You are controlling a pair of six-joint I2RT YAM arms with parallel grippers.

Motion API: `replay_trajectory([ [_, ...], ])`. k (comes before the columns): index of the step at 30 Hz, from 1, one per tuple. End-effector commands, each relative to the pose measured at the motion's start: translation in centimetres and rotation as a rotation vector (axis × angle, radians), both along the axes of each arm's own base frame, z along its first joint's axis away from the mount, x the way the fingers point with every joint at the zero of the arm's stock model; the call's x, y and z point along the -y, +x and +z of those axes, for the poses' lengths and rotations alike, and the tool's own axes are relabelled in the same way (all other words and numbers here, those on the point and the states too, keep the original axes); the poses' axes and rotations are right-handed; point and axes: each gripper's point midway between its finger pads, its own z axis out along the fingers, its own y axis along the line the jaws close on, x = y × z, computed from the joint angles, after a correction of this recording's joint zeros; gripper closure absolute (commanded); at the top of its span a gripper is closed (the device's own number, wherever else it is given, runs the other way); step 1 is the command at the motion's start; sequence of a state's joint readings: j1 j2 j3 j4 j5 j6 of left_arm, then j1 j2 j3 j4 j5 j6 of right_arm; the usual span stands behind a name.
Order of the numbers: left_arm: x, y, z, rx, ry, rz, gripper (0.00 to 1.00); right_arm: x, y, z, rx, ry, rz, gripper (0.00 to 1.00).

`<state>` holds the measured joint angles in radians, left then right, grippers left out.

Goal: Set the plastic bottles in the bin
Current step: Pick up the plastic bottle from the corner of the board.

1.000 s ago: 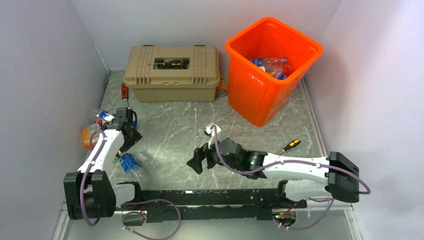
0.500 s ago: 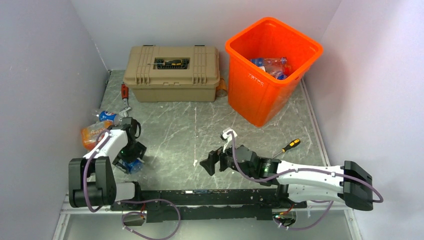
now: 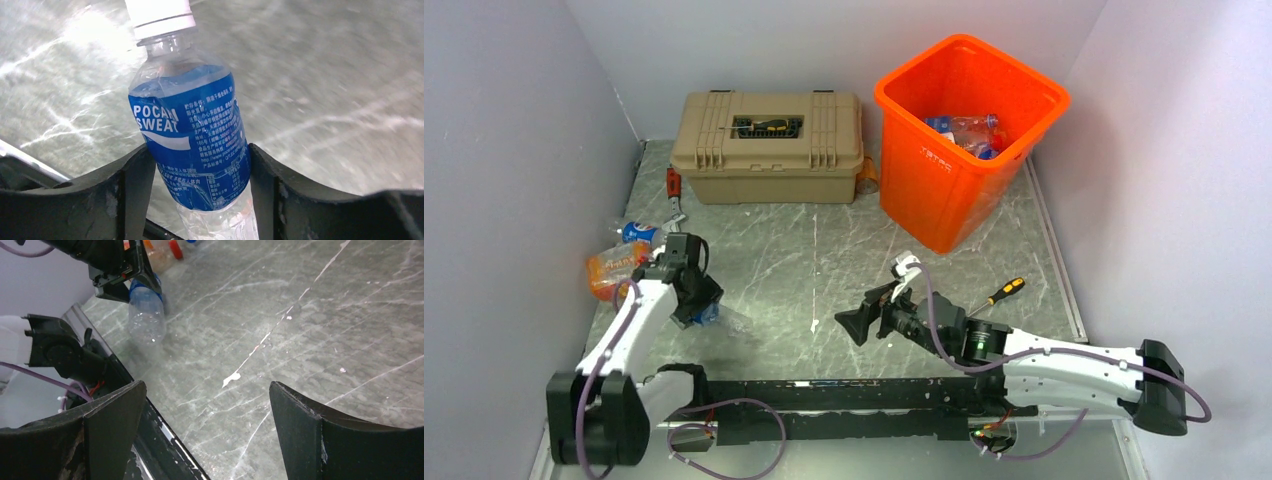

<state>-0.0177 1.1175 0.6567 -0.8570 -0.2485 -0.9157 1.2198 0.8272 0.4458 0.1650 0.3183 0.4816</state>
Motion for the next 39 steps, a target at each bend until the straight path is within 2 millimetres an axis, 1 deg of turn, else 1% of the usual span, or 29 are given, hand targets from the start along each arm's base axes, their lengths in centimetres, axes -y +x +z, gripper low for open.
replay_trajectory([
  [1,2.1,4.2,6.5,0.303,-0.025,-0.243,0.37,1.2,0.3,2.7,0.053,0.041,-0.031,0.02],
  [4,3.6,5.4,11.0,0.471,-0.038,-0.407,0.42,1.8,0.2,4.0,0.070,0.065,-0.036,0.02],
  [6,4.7,5.8,13.3,0.541,-0.048,-0.522,0.43,2.1,0.0,4.8,0.078,0.082,-0.029,0.02],
  [9,8.1,6.7,17.4,0.702,-0.110,-0.722,0.48,1.9,-0.5,6.4,0.094,0.110,0.007,0.02],
  [13,13.3,7.8,24.0,1.043,-0.209,-1.015,0.52,1.6,-1.2,8.4,0.114,0.133,0.054,0.02],
  [14,14.7,7.6,25.1,1.116,-0.247,-1.102,0.52,1.5,-1.2,8.7,0.121,0.132,0.062,0.02],
  [16,16.7,7.3,27.9,1.264,-0.270,-1.264,0.52,1.4,-1.3,9.0,0.125,0.129,0.067,0.02],
  [18,18.2,6.3,29.6,1.351,-0.268,-1.441,0.52,1.4,-1.3,9.2,0.120,0.142,0.065,0.01],
  [19,19.0,6.1,30.1,1.376,-0.227,-1.508,0.53,1.4,-1.4,9.3,0.112,0.154,0.065,0.01],
  [20,20.2,5.3,29.4,1.343,-0.200,-1.584,0.54,1.4,-1.5,9.5,0.111,0.175,0.067,0.01],
  [21,21.4,4.5,29.1,1.354,-0.151,-1.684,0.54,1.5,-1.5,9.9,0.113,0.203,0.065,0.01],
  [22,22.4,3.7,28.9,1.364,-0.141,-1.752,0.54,1.8,-1.5,10.4,0.118,0.235,0.052,0.01],
  [25,24.2,1.2,28.3,1.412,-0.244,-1.872,0.58,2.4,-1.5,11.9,0.143,0.293,0.044,0.00],
  [26,24.6,0.3,28.2,1.454,-0.262,-1.911,0.60,2.5,-1.6,12.8,0.149,0.313,0.046,0.00],
  [27,24.9,-0.7,28.0,1.499,-0.267,-1.940,0.62,2.6,-1.7,13.5,0.154,0.326,0.051,0.00],
  [29,24.8,-1.9,27.7,1.563,-0.277,-1.923,0.63,2.9,-1.9,15.0,0.164,0.356,0.053,0.00],
  [30,24.6,-2.1,26.9,1.579,-0.269,-1.903,0.66,3.1,-2.1,15.8,0.171,0.376,0.058,0.00],
  [32,24.4,-3.0,27.0,1.657,-0.237,-1.896,0.71,3.7,-2.4,17.2,0.188,0.422,0.065,0.00],
  [34,24.6,-3.6,26.8,1.682,-0.202,-1.928,0.75,4.1,-2.7,18.6,0.211,0.470,0.070,0.00],
  [36,24.9,-4.1,26.4,1.663,-0.210,-1.951,0.76,3.8,-3.2,20.3,0.245,0.483,0.105,0.00],
  [38,25.2,-4.4,26.2,1.671,-0.191,-1.983,0.77,3.0,-3.3,21.9,0.274,0.459,0.135,0.00],
  [39,25.3,-4.6,26.3,1.675,-0.196,-1.989,0.77,2.5,-3.2,22.3,0.280,0.435,0.144,0.00],
])
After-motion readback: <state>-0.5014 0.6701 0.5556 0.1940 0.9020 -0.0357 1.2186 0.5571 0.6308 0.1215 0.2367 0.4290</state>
